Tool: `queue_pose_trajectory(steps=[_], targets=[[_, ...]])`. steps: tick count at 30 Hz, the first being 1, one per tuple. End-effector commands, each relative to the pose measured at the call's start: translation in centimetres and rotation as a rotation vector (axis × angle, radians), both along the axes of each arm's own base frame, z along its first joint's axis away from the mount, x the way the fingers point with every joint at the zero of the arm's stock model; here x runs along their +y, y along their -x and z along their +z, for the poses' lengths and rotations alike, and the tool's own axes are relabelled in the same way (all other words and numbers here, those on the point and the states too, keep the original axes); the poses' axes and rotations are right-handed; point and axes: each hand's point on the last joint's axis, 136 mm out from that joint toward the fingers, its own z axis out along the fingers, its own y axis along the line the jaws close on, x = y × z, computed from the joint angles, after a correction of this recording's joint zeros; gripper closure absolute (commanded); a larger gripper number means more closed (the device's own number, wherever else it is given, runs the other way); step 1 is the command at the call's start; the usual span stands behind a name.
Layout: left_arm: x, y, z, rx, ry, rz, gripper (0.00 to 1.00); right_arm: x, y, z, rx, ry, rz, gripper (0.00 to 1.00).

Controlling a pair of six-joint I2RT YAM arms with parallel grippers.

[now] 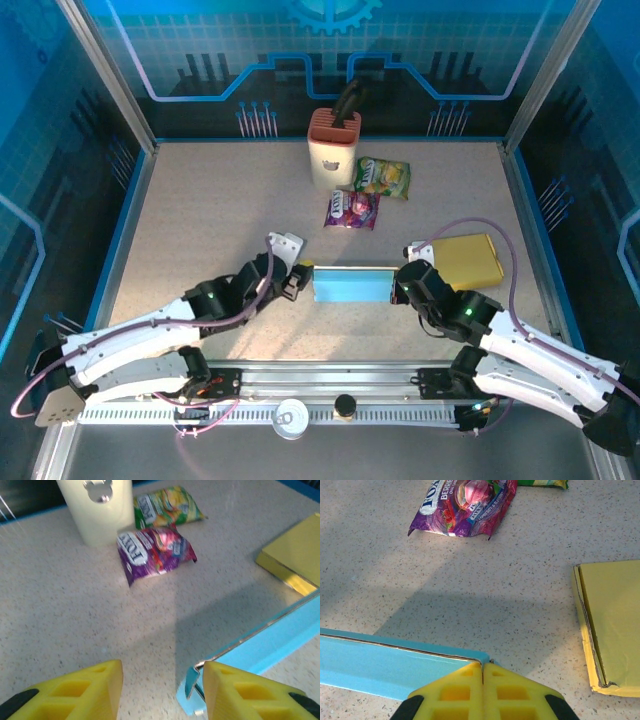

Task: Fold the paper box

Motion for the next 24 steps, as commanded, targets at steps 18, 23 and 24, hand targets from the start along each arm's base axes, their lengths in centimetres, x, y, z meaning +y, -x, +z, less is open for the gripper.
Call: queue_pose_trajectory(steps=[18,23,24], targets=[[-1.8,0.7,-2.9,0.323,-0.184,-0.136,0.55,0.0,0.9,-1.2,0.058,0.037,0.019,1.00],[-2.3,0.3,-3.9,0.362,-0.210,-0.137,0.57,0.0,0.9,-1.0,0.057,0.033,0.022,1.00],[-2.3,0.2,-4.1,0.369,-0.214,-0.134,0.58,0.0,0.9,-1.0,0.057,0.033,0.022,1.00]])
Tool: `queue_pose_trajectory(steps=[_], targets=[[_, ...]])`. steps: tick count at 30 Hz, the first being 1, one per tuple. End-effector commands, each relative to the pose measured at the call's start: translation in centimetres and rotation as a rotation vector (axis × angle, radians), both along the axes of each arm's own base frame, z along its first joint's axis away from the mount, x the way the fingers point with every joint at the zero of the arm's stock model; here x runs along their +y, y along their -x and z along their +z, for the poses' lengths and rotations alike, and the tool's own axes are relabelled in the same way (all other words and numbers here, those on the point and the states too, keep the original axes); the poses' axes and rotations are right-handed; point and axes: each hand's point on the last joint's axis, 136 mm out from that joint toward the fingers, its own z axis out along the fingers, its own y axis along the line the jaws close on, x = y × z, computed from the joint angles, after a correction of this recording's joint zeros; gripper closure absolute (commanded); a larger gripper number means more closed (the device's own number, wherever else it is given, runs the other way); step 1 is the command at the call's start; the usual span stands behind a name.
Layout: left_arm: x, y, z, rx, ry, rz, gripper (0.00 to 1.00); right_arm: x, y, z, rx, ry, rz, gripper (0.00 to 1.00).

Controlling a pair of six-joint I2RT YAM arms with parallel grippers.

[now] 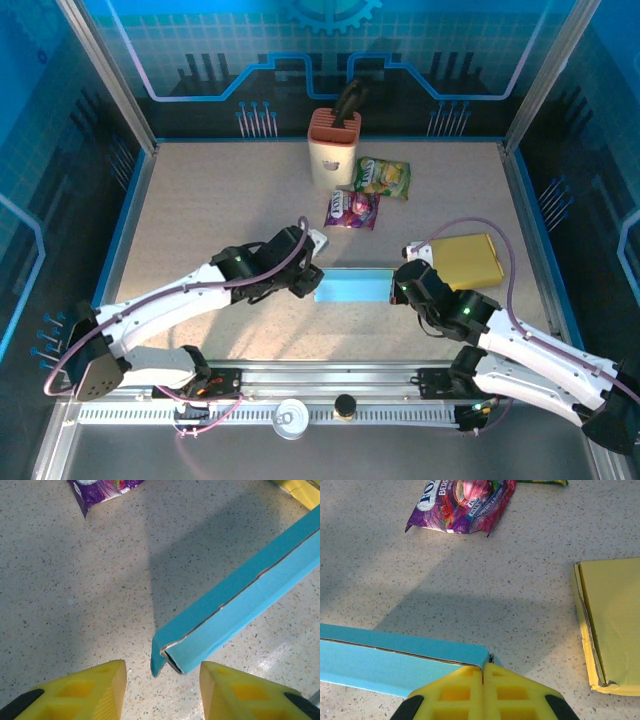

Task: Fold the paper box

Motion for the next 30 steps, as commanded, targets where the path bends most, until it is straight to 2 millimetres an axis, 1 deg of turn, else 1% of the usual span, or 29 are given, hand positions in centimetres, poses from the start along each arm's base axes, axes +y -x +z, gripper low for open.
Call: queue_pose_trajectory(steps=[1,5,10,13,16,24,30], targets=[[-0.1,-0.2,-0.5,0.038,-0.019,-0.002,0.58,0.0,1.0,-0.6,0.047,0.021,0.023,1.00],[0.3,-0.9,-0.1,0.029,-0.009,0.024,0.62,0.0,1.0,-0.5,0.045,0.021,0.026,1.00],[-0.3,-0.9,0.0,0.042,0.014,0.007,0.66,0.0,1.0,-0.3,0.041,0.017,0.027,1.00],[-0.5,-0.9,-0.5,0.061,0.004,-0.002,0.71,0.1,1.0,-0.3,0.042,0.017,0.028,1.00],[-0.4,-1.0,-0.9,0.066,-0.008,0.004,0.74,0.1,0.9,-0.3,0.043,0.018,0.029,1.00],[-0.3,-1.3,-0.7,0.054,-0.002,0.017,0.90,0.1,0.9,-0.2,0.040,0.018,0.030,1.00],[-0.4,-1.4,-0.6,0.078,0.010,0.048,0.95,0.3,0.9,-0.3,0.042,0.017,0.033,1.00]])
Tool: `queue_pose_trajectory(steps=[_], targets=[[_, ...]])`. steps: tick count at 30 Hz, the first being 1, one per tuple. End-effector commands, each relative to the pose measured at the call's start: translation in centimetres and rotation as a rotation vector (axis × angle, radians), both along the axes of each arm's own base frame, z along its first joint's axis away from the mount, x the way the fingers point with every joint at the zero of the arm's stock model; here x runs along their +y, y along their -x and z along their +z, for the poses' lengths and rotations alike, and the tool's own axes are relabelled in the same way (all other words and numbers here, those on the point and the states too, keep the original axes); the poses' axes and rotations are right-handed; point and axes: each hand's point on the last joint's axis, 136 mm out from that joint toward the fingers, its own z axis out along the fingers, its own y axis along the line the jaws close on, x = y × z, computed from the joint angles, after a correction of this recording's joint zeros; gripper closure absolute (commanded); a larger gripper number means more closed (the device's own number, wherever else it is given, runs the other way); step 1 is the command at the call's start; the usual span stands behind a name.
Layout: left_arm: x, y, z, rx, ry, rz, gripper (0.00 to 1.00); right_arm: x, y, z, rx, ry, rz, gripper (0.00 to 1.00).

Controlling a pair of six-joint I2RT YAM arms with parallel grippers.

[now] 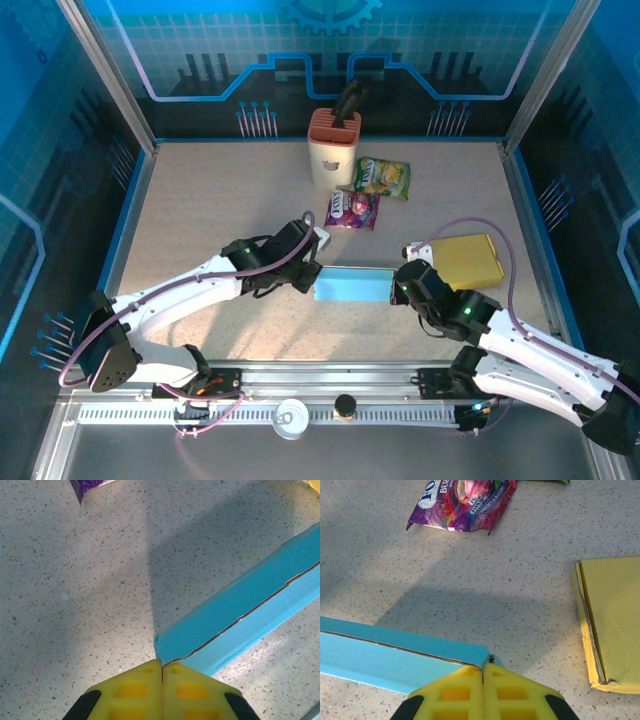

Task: Fold the paper box

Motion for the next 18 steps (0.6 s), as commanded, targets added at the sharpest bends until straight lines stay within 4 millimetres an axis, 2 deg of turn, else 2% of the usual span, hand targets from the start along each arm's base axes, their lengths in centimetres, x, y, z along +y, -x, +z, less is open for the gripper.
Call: queue_pose_trajectory(steps=[1,3,18], targets=[[-0.30,-0.42,0.59,0.029,0.020,0.038,0.97,0.30,0.72,-0.39,0.037,0.016,0.029,1.00],[-0.40,-0.37,0.41,0.048,0.025,0.055,1.00,0.28,0.75,-0.40,0.037,0.017,0.030,1.00],[-1.23,-0.04,0.59,0.202,0.133,0.271,1.00,0.64,0.77,-0.23,0.044,0.011,0.043,1.00]])
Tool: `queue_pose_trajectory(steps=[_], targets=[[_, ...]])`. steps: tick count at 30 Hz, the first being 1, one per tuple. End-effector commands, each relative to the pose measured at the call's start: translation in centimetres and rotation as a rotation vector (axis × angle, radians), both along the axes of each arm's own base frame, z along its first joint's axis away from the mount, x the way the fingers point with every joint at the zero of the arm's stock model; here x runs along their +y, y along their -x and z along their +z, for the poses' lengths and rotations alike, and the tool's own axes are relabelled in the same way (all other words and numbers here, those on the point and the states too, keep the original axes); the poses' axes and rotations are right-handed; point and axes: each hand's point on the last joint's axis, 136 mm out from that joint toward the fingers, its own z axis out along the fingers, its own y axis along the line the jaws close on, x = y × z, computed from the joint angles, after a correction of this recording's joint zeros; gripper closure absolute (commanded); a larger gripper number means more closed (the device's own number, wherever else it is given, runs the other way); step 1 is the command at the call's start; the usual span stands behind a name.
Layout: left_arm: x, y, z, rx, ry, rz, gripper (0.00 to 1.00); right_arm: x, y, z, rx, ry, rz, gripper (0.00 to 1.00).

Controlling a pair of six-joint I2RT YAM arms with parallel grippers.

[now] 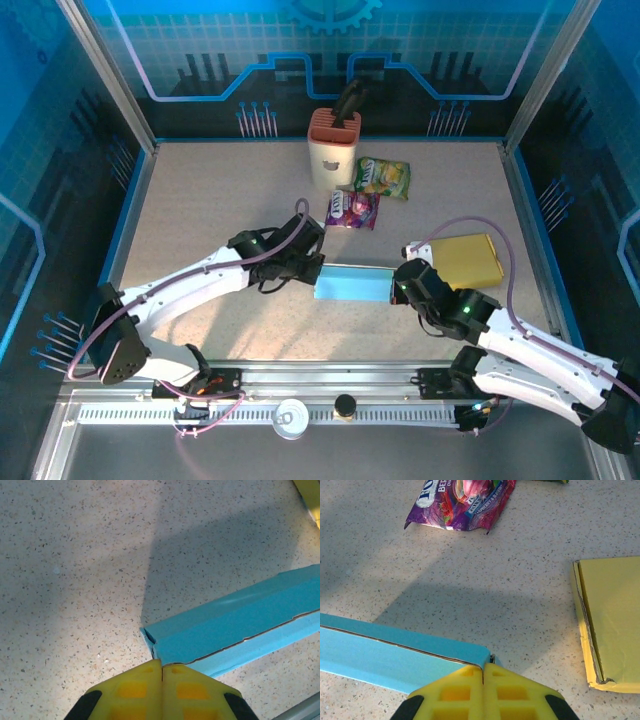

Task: Fold the paper box

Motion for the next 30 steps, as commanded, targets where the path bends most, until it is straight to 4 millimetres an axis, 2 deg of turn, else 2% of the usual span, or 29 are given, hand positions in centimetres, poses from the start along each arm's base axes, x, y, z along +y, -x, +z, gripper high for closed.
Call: queue_pose_trajectory(steps=[1,11,30], targets=[[-0.8,0.3,0.4,0.067,0.056,0.052,1.00,0.6,0.8,-0.2,0.036,0.002,0.043,1.00],[-0.7,0.3,0.7,0.096,0.079,0.093,1.00,0.7,0.8,-0.3,0.041,0.005,0.045,1.00],[-0.4,0.6,-0.7,0.088,0.160,0.145,1.00,0.9,0.6,-0.4,0.040,0.004,0.049,1.00]])
